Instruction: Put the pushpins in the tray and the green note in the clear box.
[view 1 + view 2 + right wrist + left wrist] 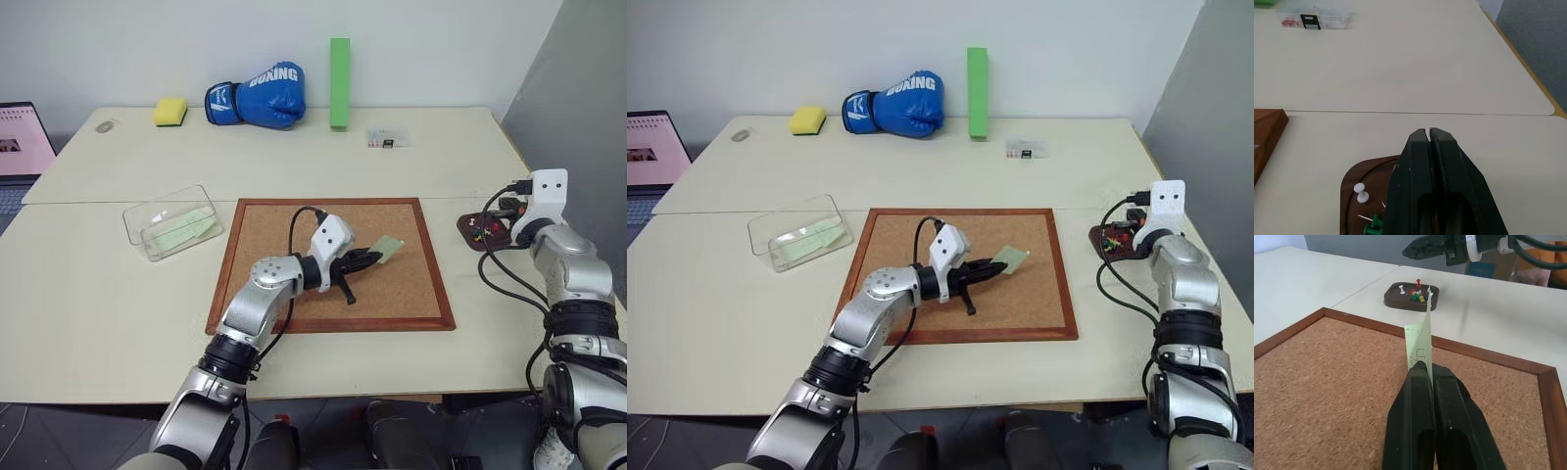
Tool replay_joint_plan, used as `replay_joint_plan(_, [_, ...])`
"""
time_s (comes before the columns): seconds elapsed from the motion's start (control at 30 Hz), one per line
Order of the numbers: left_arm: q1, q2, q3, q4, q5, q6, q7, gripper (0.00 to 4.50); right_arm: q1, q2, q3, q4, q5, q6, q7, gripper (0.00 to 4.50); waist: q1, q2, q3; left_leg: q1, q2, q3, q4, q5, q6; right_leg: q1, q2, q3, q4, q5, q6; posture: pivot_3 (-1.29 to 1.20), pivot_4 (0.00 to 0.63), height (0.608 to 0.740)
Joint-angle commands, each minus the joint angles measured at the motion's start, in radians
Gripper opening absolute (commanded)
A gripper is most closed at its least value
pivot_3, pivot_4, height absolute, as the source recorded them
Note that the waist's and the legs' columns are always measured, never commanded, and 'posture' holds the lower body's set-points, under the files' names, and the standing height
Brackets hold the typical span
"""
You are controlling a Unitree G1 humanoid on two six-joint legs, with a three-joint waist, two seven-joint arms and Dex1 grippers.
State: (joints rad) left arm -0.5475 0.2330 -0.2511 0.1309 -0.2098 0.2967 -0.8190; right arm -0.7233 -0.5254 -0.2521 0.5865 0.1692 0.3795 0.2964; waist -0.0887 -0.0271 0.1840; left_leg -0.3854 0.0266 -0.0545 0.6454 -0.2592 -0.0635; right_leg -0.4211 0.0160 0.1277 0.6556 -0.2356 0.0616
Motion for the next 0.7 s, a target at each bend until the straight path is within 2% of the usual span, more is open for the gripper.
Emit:
replay_joint_plan(0.03, [0.005,0.010,0.006,-0.055,0.000,-0.009,-0.006,0.06,-0.065,0.011,-0.003,0.062,0.003,-0.072,0.008,0.00,0.000,0.000,0.000,0.000,0.000,0.000,0.000,0.000,0.000,0.000,0.000,0.000,0.000,0.000,0.000,0.00,0.150,0.740])
replay_joint_plan(0.47, [0.021,0.028,0.007,-0.105,-0.003,0.028,0.006,0.06,-0.141,0.049,0.031,0.296,-0.053,-0.179,-0.058,0.00,0.000,0.000,0.000,0.000,0.000,0.000,0.000,0.000,0.000,0.000,0.000,0.000,0.000,0.000,0.000,0.00,0.150,0.740])
replay_joint_plan(0.7, [0.014,0.029,0.007,-0.101,-0.003,0.029,0.005,0.06,-0.161,0.054,0.034,0.348,-0.054,-0.186,-0.055,0.00,-0.001,0.000,0.000,0.000,0.000,0.000,0.000,0.000,0.000,0.000,0.000,0.000,0.000,0.000,0.000,0.00,0.150,0.740])
